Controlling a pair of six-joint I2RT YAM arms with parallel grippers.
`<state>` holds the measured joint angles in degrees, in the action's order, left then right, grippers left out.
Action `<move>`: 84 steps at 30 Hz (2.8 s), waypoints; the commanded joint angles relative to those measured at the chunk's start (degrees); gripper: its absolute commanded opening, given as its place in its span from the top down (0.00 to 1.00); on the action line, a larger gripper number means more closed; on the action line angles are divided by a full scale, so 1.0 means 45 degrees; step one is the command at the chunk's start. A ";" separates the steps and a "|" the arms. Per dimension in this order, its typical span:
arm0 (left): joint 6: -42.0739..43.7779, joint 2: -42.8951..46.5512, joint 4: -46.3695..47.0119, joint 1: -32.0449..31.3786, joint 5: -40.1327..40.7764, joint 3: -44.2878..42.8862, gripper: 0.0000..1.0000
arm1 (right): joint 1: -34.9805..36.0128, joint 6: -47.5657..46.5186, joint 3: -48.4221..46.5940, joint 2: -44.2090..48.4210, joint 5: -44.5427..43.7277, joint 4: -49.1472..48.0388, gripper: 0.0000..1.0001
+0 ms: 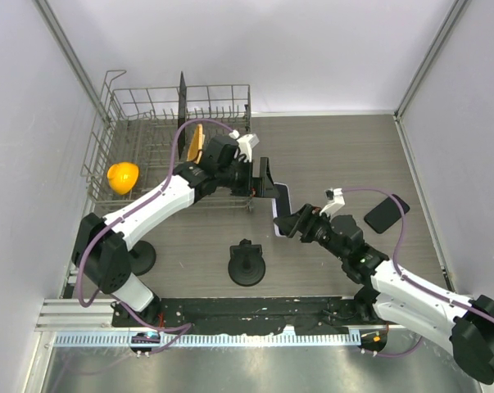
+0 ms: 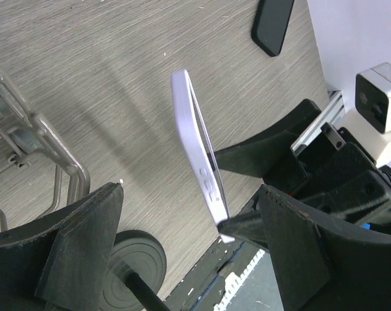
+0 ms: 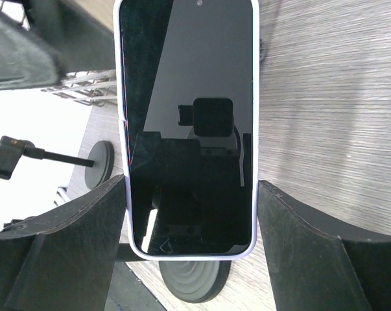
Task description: Place the phone on the phone stand
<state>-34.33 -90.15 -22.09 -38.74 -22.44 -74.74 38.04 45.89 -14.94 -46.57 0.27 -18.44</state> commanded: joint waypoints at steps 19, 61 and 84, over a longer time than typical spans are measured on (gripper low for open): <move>0.0108 -0.0338 0.0319 -0.0219 -0.0932 -0.0324 0.73 | 0.2679 -0.0607 -0.1934 -0.1136 -0.2189 -0.1939 0.99; -0.0399 0.2493 0.5570 -0.1156 -0.6381 0.1491 1.00 | 0.2445 -0.4730 -0.4300 0.2360 0.0700 0.6033 0.08; 0.0615 0.2514 0.3133 -0.2074 -0.6538 0.0243 0.53 | 0.2347 -0.3381 -0.2012 0.4176 0.4040 0.0152 0.99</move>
<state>-32.47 -77.49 -1.19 -45.82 -54.22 -68.82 48.73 32.69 -22.11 -27.03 17.52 -13.61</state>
